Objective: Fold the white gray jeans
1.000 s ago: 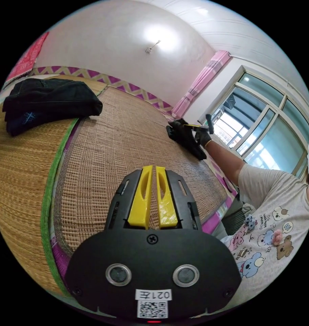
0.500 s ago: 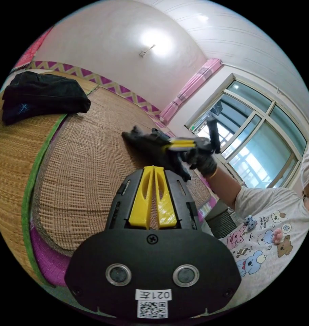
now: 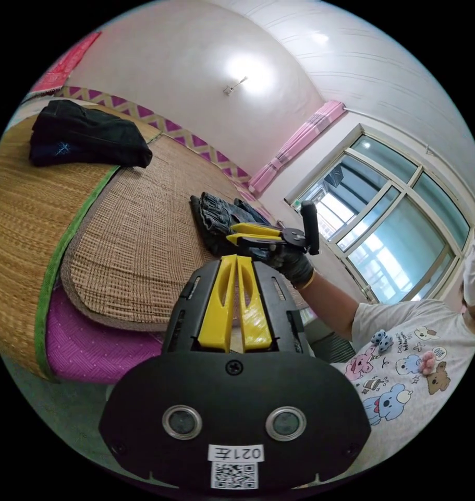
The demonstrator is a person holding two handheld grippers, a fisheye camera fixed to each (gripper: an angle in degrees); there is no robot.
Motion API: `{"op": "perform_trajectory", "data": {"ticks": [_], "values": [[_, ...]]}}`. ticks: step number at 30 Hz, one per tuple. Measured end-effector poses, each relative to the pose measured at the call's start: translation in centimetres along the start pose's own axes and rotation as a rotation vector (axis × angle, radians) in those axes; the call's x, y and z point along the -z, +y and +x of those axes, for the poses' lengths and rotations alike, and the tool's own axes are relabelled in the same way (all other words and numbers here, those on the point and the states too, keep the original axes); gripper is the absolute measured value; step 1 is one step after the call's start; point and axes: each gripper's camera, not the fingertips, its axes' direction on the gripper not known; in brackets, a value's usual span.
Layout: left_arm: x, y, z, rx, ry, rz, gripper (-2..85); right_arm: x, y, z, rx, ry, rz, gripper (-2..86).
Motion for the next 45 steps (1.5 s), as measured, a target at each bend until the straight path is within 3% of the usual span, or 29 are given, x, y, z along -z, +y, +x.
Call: {"op": "perform_trajectory", "data": {"ticks": [8,10,14,19,22,26,30,31,33,38,40,42,45], "values": [[-1.8,2.1,0.3,0.03,-0.013,0.004,-0.9,1.3,-0.2,4.6,-0.082,0.048,-0.033,7.3],[-2.8,2.2,0.4,0.025,-0.021,-0.005,-0.9,6.2,1.7,11.1,-0.274,-0.163,0.103,6.2],[-6.4,2.2,0.5,0.024,-0.016,-0.049,-0.9,16.5,7.6,20.8,-0.493,-0.235,0.354,5.9],[-11.6,2.1,0.6,0.023,0.028,-0.097,-0.9,31.2,21.6,33.6,-0.775,-0.174,0.606,5.8],[-14.7,2.2,0.8,0.026,0.035,-0.122,-0.9,36.5,30.3,39.0,-0.951,-0.047,0.635,5.8],[-18.5,2.5,1.3,0.03,0.029,-0.146,-0.9,36.4,41.6,44.9,-1.215,-0.062,0.61,5.7],[-21.7,2.9,2.5,0.017,0.039,-0.187,-0.9,29.9,53.9,48.2,-1.569,-0.25,0.495,5.3],[-22.1,2.9,2.8,0.01,0.037,-0.193,-0.9,29.0,56.6,47.7,-1.612,-0.339,0.605,5.2],[-23.1,3.0,4.0,-0.022,0.018,-0.203,-0.9,29.0,58.1,47.0,-1.601,-0.394,0.693,5.2],[-27.3,2.5,8.2,-0.209,0.005,-0.232,0.1,30.8,56.9,46.3,-1.49,-0.237,0.593,6.0],[-30.3,2.4,11.0,-0.336,-0.007,-0.256,2.8,34.4,52.2,44.3,-1.312,0.105,0.449,6.6],[-35.3,2.7,14.8,-0.5,-0.029,-0.295,6.6,35.7,47.2,42.2,-1.107,0.277,0.363,7.1],[-42.4,3.3,18.0,-0.609,-0.068,-0.38,9.6,34.0,39.3,39.0,-0.809,0.35,0.256,9.2]]}}
